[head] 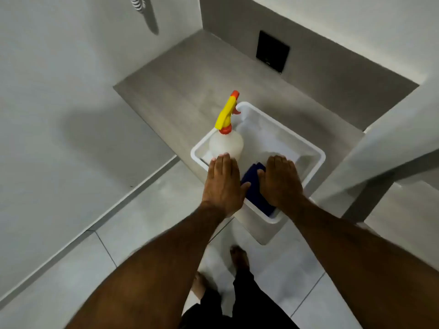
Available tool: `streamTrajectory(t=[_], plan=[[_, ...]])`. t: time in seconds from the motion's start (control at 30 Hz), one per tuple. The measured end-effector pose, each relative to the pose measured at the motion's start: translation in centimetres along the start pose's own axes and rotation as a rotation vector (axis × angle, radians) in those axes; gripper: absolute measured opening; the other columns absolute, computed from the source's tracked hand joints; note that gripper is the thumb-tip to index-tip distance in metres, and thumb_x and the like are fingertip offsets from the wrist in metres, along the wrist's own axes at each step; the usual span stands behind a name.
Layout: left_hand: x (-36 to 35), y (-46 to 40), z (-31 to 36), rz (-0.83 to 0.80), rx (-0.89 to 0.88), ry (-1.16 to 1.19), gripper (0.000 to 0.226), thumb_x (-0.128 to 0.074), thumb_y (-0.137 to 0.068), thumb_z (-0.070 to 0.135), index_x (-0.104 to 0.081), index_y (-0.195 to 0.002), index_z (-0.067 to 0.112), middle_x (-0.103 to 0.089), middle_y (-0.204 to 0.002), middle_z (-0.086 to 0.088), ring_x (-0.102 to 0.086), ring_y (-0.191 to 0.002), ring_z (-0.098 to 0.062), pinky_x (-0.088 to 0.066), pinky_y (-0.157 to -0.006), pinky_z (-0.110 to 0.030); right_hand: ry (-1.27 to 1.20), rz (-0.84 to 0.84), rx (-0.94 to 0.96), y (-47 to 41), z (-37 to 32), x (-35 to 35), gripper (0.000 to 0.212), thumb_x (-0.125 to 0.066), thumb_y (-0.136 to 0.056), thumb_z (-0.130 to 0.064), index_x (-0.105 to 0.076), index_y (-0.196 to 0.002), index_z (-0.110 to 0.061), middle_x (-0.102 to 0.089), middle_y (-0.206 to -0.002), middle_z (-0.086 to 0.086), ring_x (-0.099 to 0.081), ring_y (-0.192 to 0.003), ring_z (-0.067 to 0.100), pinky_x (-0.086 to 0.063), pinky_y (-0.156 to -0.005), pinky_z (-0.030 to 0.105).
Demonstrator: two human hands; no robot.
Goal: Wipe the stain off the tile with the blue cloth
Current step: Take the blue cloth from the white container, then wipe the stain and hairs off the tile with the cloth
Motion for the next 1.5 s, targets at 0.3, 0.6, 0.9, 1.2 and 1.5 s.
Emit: streamTrajectory(t=[0.3,0.6,0.9,1.2,1.5], plan=[[-0.8,-2.4,2.8,-0.299,-0.012,-0.059,0.019,-0.057,-0.090,0.033,-0.067,-0.091,0.017,-0.057,-0.078,-0.002,-0.056,-0.076,-0.021,-0.044,-0.083,-0.039,-0.133,-0.172,-0.020,-1.0,-1.0,0.2,0.022,-0.056,-0.094,-0.027,-0.061,-0.104,-0.008,-0.071,-0.101,0.011,-0.067,-0.090,0.027,-0.050,-0.081,0.038],[0.0,-6.0,2.7,-0.589,0.069,0.372,0.016,-0.066,-0.083,0.019,-0.051,-0.080,0.013,-0.055,-0.076,0.000,-0.060,-0.083,-0.022,-0.054,-0.075,-0.034,-0.550,-0.446,-0.191,-3.2,1.1,1.0,0.013,-0.068,-0.088,-0.014,-0.064,-0.083,-0.002,-0.062,-0.081,0.014,-0.064,-0.084,0.033,-0.045,-0.072,0.033],[10.0,2.5,-5.1,-0.061,0.034,0.679,0.020,-0.051,-0.087,0.019,-0.058,-0.069,0.017,-0.054,-0.061,0.009,-0.054,-0.057,-0.009,-0.036,-0.049,-0.013,-0.999,-0.163,-0.045,1.3,-5.4,9.2,0.029,-0.070,-0.089,-0.030,-0.058,-0.115,-0.032,-0.064,-0.102,-0.015,-0.061,-0.090,0.002,-0.050,-0.064,0.022],[4.3,15.8,-20.7,-0.004,0.240,0.835,0.021,-0.051,-0.094,0.019,-0.068,-0.107,0.014,-0.060,-0.090,0.003,-0.054,-0.087,-0.010,-0.041,-0.075,-0.016,-0.952,-0.494,0.101,7.0,-22.0,2.2,0.044,-0.069,-0.090,-0.028,-0.045,-0.127,-0.036,-0.072,-0.107,-0.009,-0.069,-0.095,0.013,-0.062,-0.074,0.038],[-27.9,23.5,-29.7,-0.329,0.580,0.564,0.060,-0.058,-0.092,0.022,-0.038,-0.143,-0.003,-0.049,-0.140,-0.023,-0.046,-0.128,-0.036,-0.036,-0.109,-0.042,-0.633,-0.550,-0.069,4.7,-25.3,-28.4,0.024,-0.067,-0.090,-0.020,-0.065,-0.110,-0.009,-0.065,-0.095,-0.002,-0.060,-0.088,0.019,-0.043,-0.076,0.028]])
Point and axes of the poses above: each hand's wrist, its own y-axis away from the middle knuckle, its own x-axis out of the back of the hand, z = x × y, the point moved 4 cm from there along -y, towards the middle knuckle
